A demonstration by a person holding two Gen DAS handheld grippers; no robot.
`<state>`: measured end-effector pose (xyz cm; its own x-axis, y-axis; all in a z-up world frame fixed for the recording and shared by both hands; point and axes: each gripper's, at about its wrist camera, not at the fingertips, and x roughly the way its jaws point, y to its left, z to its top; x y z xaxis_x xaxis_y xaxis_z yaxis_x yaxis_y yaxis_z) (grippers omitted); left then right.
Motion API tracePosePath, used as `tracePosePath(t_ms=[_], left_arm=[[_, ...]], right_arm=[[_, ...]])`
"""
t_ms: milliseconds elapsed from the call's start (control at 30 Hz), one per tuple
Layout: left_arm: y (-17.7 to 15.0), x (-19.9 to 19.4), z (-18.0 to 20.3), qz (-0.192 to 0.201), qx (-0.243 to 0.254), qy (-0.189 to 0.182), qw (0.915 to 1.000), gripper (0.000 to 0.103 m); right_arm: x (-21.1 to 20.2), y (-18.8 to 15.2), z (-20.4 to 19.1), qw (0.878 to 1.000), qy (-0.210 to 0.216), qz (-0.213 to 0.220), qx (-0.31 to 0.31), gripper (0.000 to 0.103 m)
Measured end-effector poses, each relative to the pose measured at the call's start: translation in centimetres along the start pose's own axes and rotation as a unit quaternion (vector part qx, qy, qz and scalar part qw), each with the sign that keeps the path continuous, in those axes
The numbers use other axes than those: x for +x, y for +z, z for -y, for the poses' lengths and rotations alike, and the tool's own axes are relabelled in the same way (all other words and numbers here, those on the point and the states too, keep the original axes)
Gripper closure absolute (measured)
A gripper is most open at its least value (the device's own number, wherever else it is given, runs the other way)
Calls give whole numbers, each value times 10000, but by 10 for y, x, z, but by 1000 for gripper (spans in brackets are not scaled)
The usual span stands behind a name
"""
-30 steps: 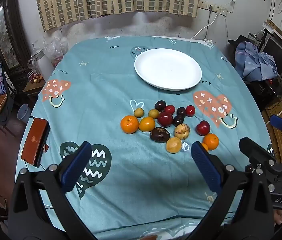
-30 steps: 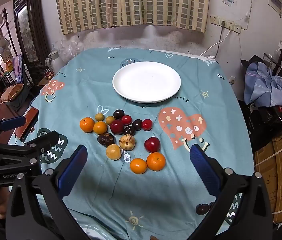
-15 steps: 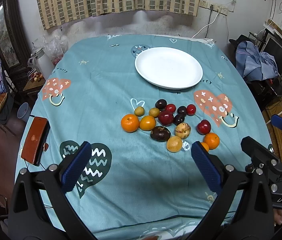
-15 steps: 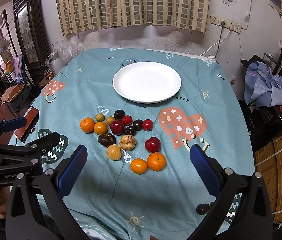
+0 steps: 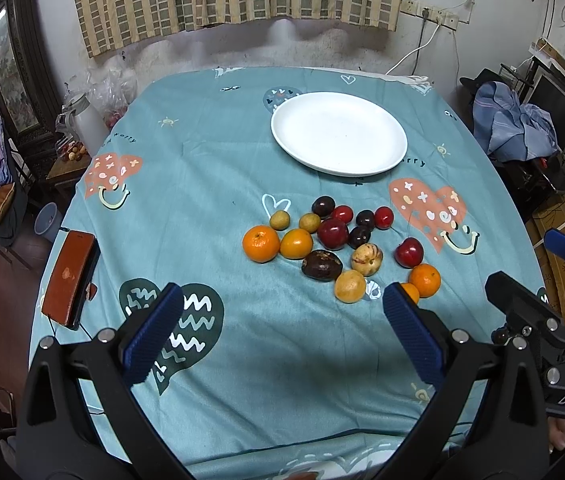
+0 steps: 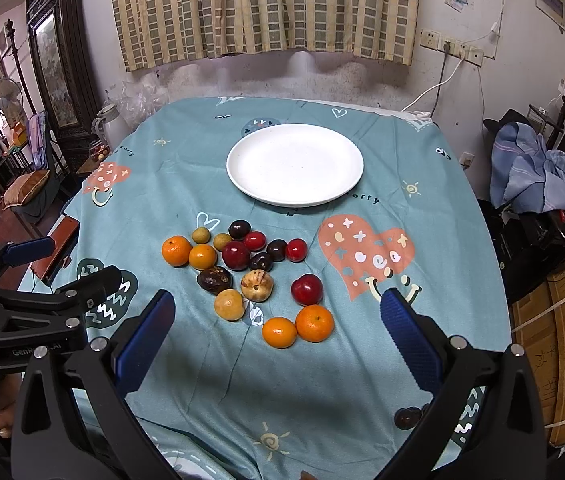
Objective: Organize fruits
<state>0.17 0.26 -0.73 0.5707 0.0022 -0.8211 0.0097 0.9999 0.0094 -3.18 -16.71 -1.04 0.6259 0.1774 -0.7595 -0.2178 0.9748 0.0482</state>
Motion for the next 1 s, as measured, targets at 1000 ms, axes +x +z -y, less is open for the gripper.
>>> tracePosePath(t_ms=[1000], left_arm=[[-4, 3, 0, -40, 3, -5, 10000, 2]], right_arm=[[0, 2, -4, 10000, 20, 0, 15, 1]])
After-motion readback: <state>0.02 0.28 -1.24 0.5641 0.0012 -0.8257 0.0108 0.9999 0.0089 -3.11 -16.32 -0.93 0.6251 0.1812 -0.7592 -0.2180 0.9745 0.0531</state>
